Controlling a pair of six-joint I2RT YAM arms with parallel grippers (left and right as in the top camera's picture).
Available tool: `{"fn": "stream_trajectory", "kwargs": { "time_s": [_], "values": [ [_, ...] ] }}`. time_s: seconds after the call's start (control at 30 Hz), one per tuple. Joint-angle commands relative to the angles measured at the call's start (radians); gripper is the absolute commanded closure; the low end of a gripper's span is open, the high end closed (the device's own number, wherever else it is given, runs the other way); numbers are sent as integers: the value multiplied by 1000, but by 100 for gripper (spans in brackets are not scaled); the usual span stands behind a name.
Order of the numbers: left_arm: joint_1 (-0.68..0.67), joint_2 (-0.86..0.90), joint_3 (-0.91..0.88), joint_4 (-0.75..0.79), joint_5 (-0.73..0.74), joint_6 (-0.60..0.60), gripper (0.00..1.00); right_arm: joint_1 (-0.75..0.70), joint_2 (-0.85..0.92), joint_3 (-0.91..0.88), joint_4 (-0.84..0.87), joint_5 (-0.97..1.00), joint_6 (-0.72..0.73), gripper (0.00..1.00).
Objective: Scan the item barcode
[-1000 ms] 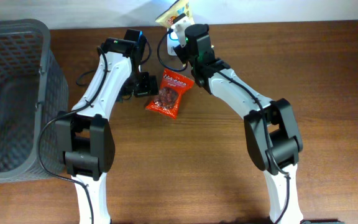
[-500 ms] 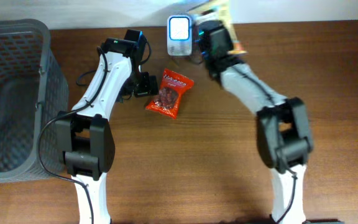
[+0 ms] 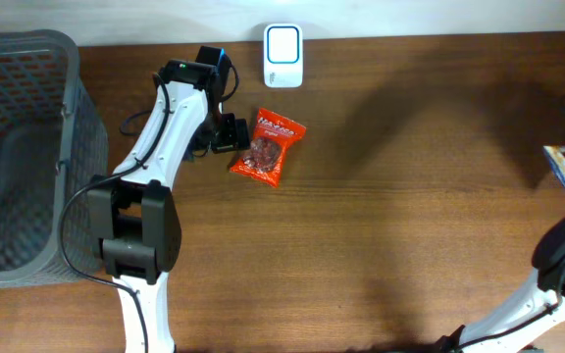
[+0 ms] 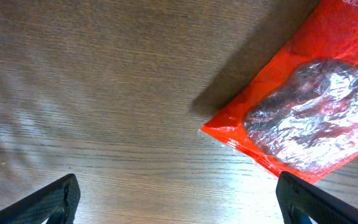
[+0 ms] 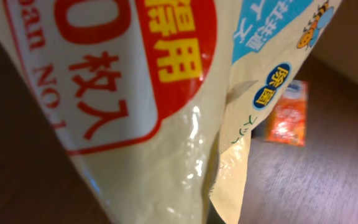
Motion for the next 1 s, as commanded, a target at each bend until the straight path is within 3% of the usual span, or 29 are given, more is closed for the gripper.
{"fn": "stream_trajectory", "kwargs": {
  "time_s": [0.0, 0.03, 0.07, 0.1, 0.2, 0.3, 0.4, 0.5, 0.53, 0.57, 0.63, 0.7, 0.8, 0.97],
  "values": [
    [3, -2, 8, -1, -10, -2, 1, -48, 2, 2, 21, -19, 14, 89],
    [3, -2, 8, -1, -10, -2, 1, -59, 3, 2, 31, -19, 14, 74],
    [3, -2, 8, -1, -10, -2, 1, -69, 3, 2, 39, -19, 13, 24],
    [3, -2, 8, -1, -10, -2, 1, -73, 3, 2, 38, -19, 14, 1],
    [3, -2, 8, -1, -10, -2, 1, -69, 0, 2, 6, -43, 14, 1],
    [3, -2, 8, -1, -10, -2, 1, -17, -37, 3, -23, -286, 10, 1],
    [3, -2, 8, -1, -10, -2, 1, 71, -61, 3, -28, -619, -119, 2],
    [3, -2, 8, -1, -10, -2, 1, 208, -60, 3, -148, -889, -164, 1],
    [3, -2, 8, -1, -10, -2, 1, 276, -58, 2, -184, -907, -164, 4],
    [3, -2, 8, -1, -10, -2, 1, 356, -54, 2, -209, -905, -164, 15],
    [3, -2, 8, -1, -10, -2, 1, 541, -31, 2, -213, -905, -156, 18],
    [3, -2, 8, -1, -10, -2, 1, 637, -9, 2, -192, -904, -88, 17],
    [3, -2, 8, -1, -10, -2, 1, 802, 55, 2, -91, -884, 170, 18],
    [3, -2, 8, -1, -10, -2, 1, 975, 153, 2, -12, -803, 408, 34]
  ]
}}
